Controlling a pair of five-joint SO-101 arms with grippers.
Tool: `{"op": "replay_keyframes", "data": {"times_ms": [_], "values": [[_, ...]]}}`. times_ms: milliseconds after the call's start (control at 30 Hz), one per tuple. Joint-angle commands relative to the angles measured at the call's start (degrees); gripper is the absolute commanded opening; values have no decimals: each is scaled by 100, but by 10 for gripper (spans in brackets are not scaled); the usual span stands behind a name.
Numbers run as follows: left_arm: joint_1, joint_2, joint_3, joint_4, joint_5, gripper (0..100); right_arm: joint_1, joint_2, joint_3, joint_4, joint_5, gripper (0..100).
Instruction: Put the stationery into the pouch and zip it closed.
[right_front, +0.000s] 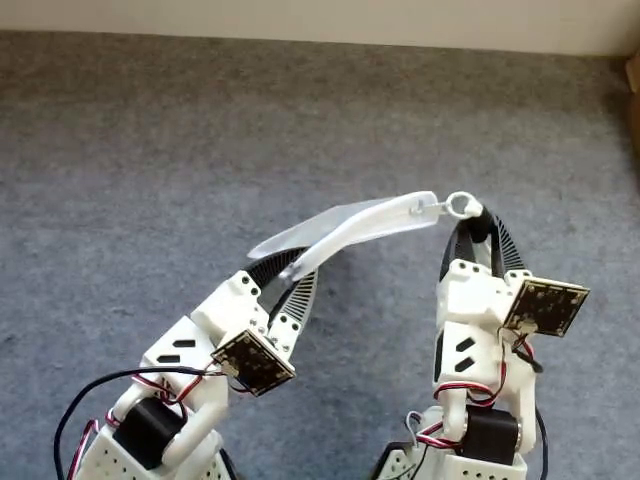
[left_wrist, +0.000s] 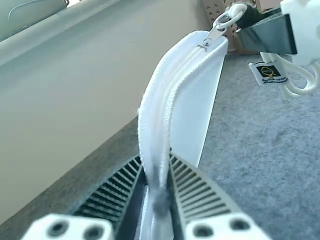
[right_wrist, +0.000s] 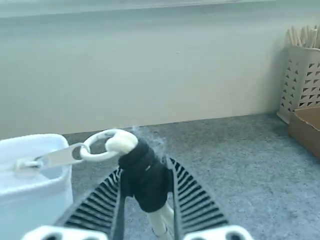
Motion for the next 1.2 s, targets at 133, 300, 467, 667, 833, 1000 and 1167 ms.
{"op": "replay_keyframes", "data": {"times_ms": [133, 300, 467, 667, 833, 1000, 1167], "values": [[-409, -180, -163, 9, 44, 5, 136, -4, -48, 127, -273, 66], [-505, -180, -189, 9, 44, 5, -321, -4, -84, 919, -387, 187], [-725, -154, -154, -246, -53, 5, -426, -4, -75, 954, -387, 187], [-725, -154, -198, -273, -835, 5, -426, -4, -40, 954, -387, 187], [-1051, -154, -488, -492, -1081, 5, -418, -4, -48, 954, -404, 187], [-1930, -154, -549, -993, -1178, 6, -418, -4, -57, 954, -413, 187], [-2545, -163, -268, -1644, -2066, 6, -418, -4, -57, 954, -413, 187]]}}
